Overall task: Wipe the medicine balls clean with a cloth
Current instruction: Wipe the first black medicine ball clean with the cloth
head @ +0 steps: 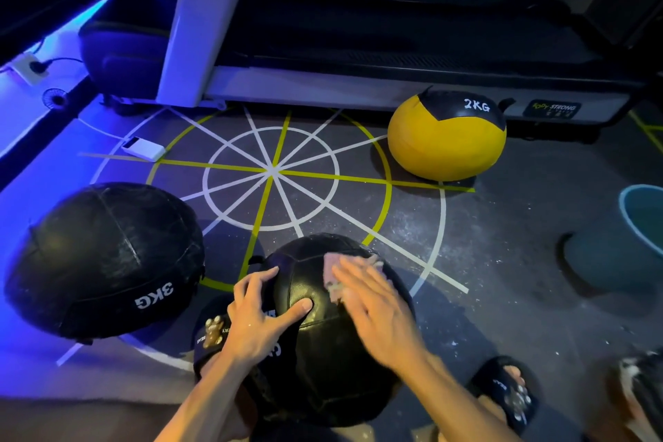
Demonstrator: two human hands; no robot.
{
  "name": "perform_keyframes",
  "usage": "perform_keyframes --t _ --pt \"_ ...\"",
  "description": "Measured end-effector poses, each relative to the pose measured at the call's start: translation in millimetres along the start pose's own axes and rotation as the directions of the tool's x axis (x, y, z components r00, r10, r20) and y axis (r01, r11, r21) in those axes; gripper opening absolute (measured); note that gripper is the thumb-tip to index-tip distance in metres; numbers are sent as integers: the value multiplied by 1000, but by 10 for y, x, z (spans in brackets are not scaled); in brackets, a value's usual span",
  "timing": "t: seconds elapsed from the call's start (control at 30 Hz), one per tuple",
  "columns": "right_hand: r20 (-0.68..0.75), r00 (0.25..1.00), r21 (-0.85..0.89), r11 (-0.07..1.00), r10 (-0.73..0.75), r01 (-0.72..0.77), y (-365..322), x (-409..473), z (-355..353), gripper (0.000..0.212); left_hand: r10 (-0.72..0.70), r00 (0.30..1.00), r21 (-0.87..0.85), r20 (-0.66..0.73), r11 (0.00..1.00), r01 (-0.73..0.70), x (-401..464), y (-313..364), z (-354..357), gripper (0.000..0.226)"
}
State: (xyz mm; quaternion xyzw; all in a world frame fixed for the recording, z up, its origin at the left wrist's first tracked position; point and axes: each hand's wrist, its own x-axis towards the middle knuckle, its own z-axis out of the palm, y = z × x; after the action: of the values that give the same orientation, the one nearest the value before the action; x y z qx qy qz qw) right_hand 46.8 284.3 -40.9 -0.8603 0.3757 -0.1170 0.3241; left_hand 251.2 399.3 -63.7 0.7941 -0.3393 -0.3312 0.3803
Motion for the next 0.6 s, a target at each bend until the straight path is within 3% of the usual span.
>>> perform_keyframes --t 0.1,0.13,0.17,0.23,0.3,0.33,0.47,0.53,0.6 --pt "-22 922 177 909 387 -378 229 220 -197 53 -4 1000 -4 5 1000 4 -23 22 10 89" --pt "-2 893 216 872 450 -439 214 242 -222 53 -2 1000 -4 7 1000 2 -31 37 19 93" --pt "9 907 204 888 420 -413 120 230 -212 57 6 1000 -6 8 1000 -6 -38 52 21 95" --pt "15 979 100 974 202 -202 -170 148 -150 68 22 1000 -8 4 1000 -21 -33 63 6 96" --pt "53 998 36 999 19 -21 -214 95 -75 73 26 1000 12 6 1000 -26 -20 76 -16 94" --pt "59 998 24 1000 8 -10 -139 116 -83 71 26 1000 14 13 1000 -26 -28 78 -19 92" --pt "37 969 163 955 246 -248 255 222 -222 45 21 1000 0 24 1000 -21 -51 75 -26 94" --pt "47 950 86 947 308 -311 313 189 -197 44 36 999 -6 20 999 -36 -48 72 -29 91" --pt "14 935 -71 933 355 -354 308 147 -169 55 42 999 -2 20 999 -42 -41 74 -29 89"
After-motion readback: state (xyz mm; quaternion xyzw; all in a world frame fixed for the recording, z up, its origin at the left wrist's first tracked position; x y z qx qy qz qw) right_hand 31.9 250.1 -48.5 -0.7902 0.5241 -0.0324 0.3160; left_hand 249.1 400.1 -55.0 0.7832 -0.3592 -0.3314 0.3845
